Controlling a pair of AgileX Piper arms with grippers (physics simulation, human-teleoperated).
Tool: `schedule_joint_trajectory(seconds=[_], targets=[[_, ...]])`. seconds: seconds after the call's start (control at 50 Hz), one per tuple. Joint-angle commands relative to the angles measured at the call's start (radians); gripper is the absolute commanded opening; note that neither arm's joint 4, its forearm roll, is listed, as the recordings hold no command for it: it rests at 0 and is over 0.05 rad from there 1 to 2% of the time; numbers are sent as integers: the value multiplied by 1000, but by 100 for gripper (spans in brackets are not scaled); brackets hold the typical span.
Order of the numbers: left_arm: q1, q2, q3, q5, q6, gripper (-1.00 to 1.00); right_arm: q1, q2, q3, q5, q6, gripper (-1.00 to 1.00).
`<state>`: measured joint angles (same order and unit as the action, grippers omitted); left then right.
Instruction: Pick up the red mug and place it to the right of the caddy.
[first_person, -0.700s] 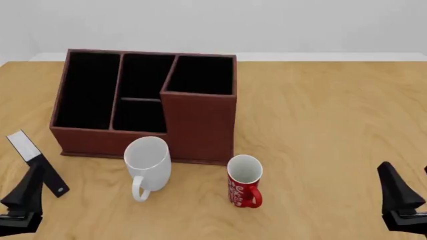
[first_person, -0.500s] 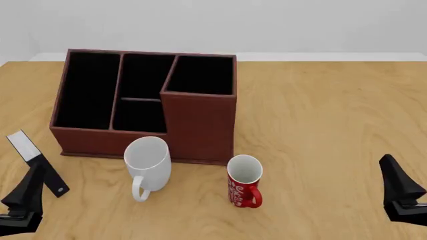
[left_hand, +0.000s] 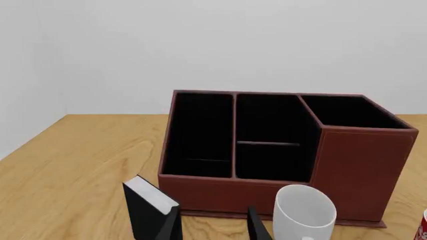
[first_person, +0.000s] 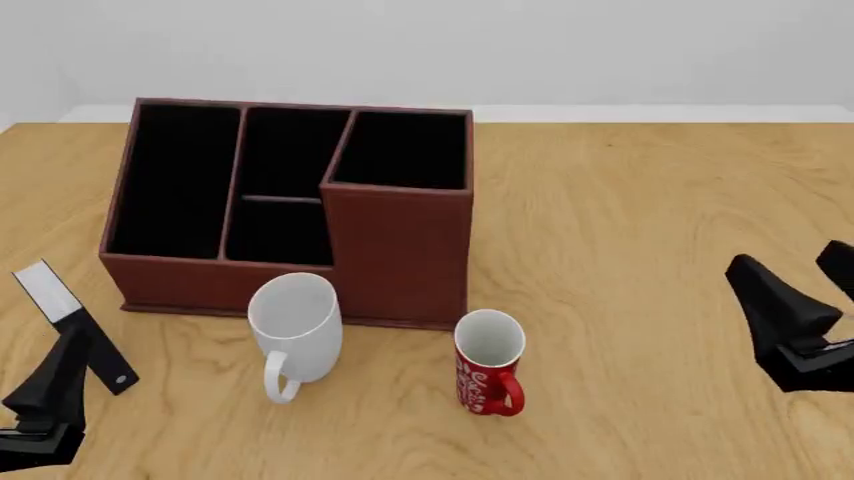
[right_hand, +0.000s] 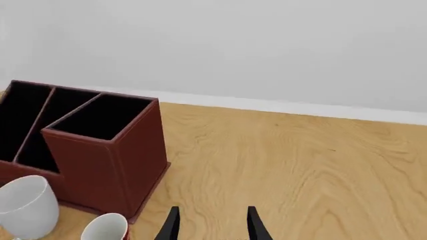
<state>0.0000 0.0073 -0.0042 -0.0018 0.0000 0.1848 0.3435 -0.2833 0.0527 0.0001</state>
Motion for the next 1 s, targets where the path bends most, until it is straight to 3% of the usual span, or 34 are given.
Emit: schedule_joint_trajectory(seconds=[0.02, 0.16, 0.48, 0.64, 0.68, 1.0], targets=[[0, 0, 0, 0, 0, 100, 125, 138, -32, -28, -2, 100], [0, 0, 0, 0, 0, 100, 176, 238, -22, -87, 21, 100], [0, 0, 0, 0, 0, 100, 257, 376, 3, -159, 12, 100], [0, 0, 0, 0, 0, 100, 308, 420, 0, -156, 40, 100], [0, 0, 0, 0, 0, 100, 308, 412, 3, -152, 24, 100], [0, 0, 0, 0, 0, 100, 351, 447, 28, -173, 44, 100]])
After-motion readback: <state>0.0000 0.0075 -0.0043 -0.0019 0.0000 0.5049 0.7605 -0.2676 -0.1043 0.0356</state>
